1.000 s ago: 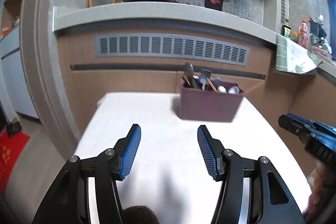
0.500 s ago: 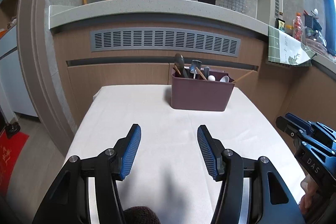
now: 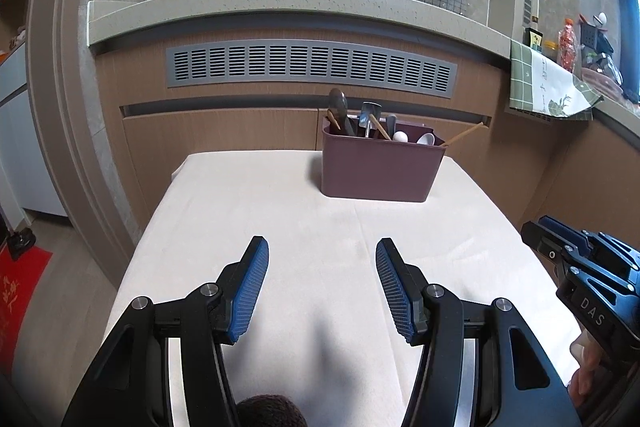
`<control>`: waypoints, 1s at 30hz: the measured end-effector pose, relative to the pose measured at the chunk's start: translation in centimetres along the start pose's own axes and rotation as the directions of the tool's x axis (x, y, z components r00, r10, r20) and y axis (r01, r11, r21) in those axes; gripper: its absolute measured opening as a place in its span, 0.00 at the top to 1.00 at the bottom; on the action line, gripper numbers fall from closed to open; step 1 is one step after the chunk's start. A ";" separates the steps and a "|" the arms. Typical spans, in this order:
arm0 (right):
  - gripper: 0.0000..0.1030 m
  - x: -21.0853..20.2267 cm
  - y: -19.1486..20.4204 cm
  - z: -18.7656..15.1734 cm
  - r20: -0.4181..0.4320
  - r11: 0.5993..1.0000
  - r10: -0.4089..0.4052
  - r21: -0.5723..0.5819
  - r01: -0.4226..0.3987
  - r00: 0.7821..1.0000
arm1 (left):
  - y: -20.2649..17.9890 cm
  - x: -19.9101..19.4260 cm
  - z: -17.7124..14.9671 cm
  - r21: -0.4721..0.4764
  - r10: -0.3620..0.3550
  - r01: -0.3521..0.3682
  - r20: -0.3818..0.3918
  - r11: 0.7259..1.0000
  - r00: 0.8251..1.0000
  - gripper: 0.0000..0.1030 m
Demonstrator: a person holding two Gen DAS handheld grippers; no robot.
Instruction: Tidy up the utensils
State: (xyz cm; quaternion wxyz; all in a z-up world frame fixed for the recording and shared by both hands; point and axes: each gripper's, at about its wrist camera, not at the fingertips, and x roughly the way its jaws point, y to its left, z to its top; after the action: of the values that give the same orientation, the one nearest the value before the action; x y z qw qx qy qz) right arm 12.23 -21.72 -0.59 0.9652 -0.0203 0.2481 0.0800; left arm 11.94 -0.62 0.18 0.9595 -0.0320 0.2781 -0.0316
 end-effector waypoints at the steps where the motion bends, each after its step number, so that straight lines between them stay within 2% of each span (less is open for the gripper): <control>1: 0.77 0.0 0.0 0.0 -0.001 1.000 0.001 0.001 -0.001 1.000 | 0.0 0.0 0.0 0.001 0.000 0.000 0.001 1.000 1.000 0.45; 30: 0.77 0.4 -0.3 0.2 -0.003 1.000 -0.003 0.000 0.003 1.000 | 0.0 0.4 -0.1 0.014 -0.008 0.008 -0.007 1.000 1.000 0.45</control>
State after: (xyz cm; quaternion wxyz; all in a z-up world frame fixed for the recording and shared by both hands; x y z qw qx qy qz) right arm 12.74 -21.93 -0.67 0.9650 -0.0209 0.2494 0.0787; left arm 12.19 -0.66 -0.10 0.9586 -0.0262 0.2811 -0.0378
